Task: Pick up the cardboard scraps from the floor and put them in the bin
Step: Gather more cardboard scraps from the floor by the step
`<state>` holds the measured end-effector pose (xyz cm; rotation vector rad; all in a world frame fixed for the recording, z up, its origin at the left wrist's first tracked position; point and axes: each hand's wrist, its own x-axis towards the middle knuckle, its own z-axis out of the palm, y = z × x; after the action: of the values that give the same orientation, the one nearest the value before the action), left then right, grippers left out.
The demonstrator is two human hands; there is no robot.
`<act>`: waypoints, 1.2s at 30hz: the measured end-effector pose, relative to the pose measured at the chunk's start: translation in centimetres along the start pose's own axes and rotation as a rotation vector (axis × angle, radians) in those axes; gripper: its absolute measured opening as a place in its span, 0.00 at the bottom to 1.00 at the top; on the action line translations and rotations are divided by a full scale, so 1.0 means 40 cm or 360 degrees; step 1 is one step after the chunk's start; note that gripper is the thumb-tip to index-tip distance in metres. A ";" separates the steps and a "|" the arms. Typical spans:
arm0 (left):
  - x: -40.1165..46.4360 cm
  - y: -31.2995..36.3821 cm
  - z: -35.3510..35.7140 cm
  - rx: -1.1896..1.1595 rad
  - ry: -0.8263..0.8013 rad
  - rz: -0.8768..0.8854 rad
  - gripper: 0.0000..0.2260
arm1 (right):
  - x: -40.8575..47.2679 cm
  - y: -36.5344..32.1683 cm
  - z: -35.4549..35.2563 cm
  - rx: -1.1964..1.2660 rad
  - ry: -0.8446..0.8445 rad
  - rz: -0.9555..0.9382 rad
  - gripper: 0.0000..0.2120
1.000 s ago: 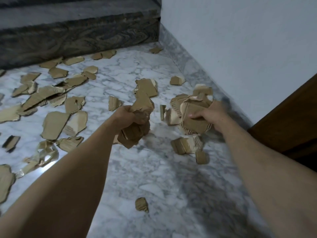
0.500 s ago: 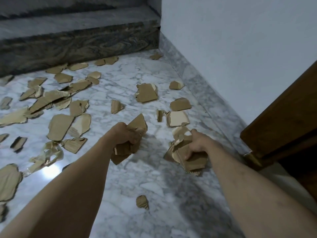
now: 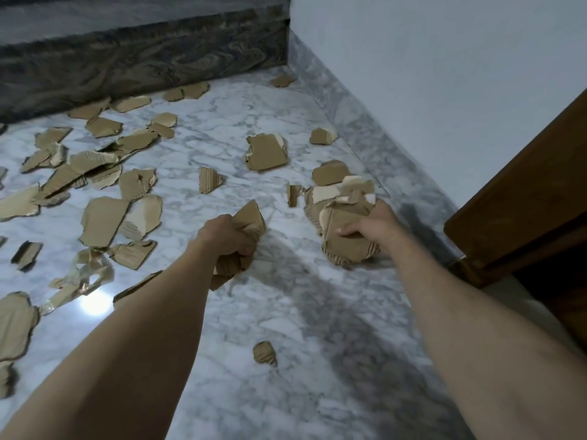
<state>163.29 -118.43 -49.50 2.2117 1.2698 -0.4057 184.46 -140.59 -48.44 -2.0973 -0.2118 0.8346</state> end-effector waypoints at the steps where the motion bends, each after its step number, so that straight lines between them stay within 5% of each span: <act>1: -0.013 0.002 0.000 -0.0048 -0.0005 -0.0013 0.25 | -0.006 0.000 -0.009 0.0117 0.0033 0.0011 0.36; 6: -0.082 -0.044 0.007 -0.0409 -0.0195 -0.0074 0.31 | -0.076 0.007 -0.007 0.0096 -0.0146 0.0027 0.28; 11: -0.176 -0.179 -0.018 -0.0732 -0.0020 -0.0095 0.32 | -0.140 -0.019 0.084 -0.0300 -0.0399 -0.0079 0.36; 17: -0.266 -0.305 -0.070 -0.0574 0.0155 -0.0116 0.12 | -0.187 -0.081 0.227 -0.0470 -0.0582 -0.0243 0.34; 21: -0.278 -0.363 -0.040 -0.0455 0.0012 -0.0407 0.45 | -0.198 -0.094 0.285 -0.0530 -0.0660 -0.0317 0.33; 23: -0.280 -0.376 -0.025 -0.0509 -0.0018 -0.0493 0.51 | -0.202 -0.093 0.302 -0.0566 -0.0673 -0.0324 0.35; 27: -0.266 -0.402 -0.001 -0.0625 0.0060 -0.0561 0.34 | -0.206 -0.061 0.327 -0.0549 -0.0673 -0.0256 0.36; 32: -0.260 -0.400 0.020 -0.0574 0.0131 -0.0652 0.28 | -0.219 -0.040 0.361 -0.0471 -0.0626 -0.0160 0.35; 36: -0.220 -0.334 -0.032 -0.0904 0.0027 -0.0373 0.31 | -0.210 -0.055 0.331 -0.0375 -0.0479 -0.0059 0.48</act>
<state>147.29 -118.41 -48.15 1.6021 1.4447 -0.0899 169.99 -134.13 -48.20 -2.1667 -0.5303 1.1483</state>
